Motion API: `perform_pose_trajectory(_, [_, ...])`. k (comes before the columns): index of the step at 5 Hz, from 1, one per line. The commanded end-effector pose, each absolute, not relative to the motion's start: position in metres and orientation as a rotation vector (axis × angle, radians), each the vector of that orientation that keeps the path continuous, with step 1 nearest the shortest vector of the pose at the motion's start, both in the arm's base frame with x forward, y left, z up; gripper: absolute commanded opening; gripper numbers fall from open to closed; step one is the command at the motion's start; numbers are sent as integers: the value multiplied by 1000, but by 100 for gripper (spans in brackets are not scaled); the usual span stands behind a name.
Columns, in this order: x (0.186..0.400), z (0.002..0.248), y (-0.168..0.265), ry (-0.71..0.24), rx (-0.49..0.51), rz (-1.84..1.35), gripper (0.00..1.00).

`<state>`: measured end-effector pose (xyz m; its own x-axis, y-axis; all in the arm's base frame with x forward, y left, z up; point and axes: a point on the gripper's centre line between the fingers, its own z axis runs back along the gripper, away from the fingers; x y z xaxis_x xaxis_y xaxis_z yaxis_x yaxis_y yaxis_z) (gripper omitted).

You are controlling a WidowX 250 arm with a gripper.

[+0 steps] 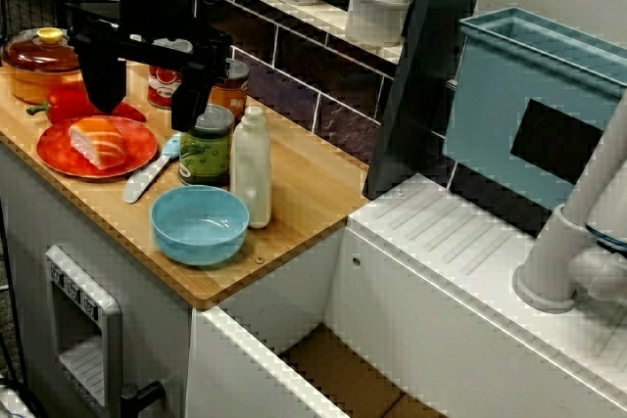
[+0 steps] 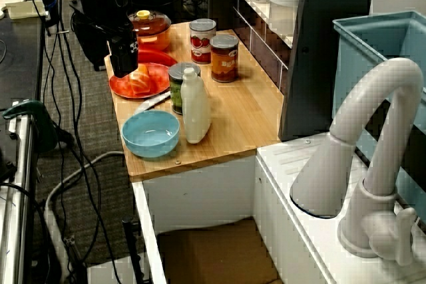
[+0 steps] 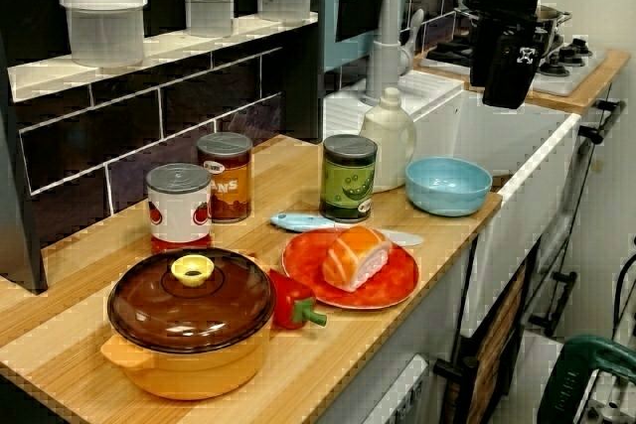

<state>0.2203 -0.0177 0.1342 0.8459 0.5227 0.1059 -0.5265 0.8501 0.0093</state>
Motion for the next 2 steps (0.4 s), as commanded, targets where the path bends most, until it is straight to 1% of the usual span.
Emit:
perform_pose_trajectory(1, [227,114,0,-116,60,591,100])
perform_pose_trajectory(2, [230,98,4,-109,83,610,100])
